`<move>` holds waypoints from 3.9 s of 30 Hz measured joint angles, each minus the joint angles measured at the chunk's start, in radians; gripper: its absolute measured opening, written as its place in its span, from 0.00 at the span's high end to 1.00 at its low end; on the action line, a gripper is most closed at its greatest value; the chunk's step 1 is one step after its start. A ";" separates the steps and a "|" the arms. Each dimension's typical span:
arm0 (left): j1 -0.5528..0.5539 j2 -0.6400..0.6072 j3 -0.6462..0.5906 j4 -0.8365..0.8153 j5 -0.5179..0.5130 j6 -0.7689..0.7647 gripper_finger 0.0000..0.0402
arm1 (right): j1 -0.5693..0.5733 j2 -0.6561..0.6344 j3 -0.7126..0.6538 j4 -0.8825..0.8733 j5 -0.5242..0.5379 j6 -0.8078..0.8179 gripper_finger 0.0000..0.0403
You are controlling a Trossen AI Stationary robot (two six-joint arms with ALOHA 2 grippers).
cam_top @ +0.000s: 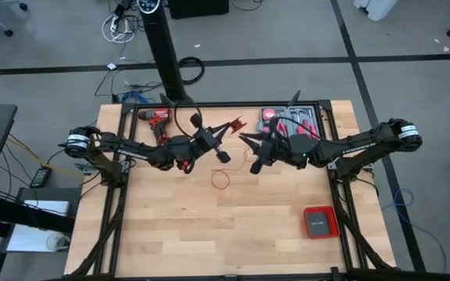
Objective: Coil cords
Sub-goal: Coil the red wire on the black spool
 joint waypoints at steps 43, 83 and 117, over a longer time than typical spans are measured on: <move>-0.099 0.001 -0.063 0.323 -0.046 0.001 1.00 | 0.104 -0.024 0.000 -0.243 0.079 0.347 0.77; -0.127 0.001 -0.150 0.569 -0.171 0.049 1.00 | -0.113 0.112 0.000 -0.169 -0.344 0.444 0.73; -0.127 0.001 -0.150 0.547 -0.154 -0.008 1.00 | -0.078 0.158 0.000 -0.095 -0.183 0.342 0.86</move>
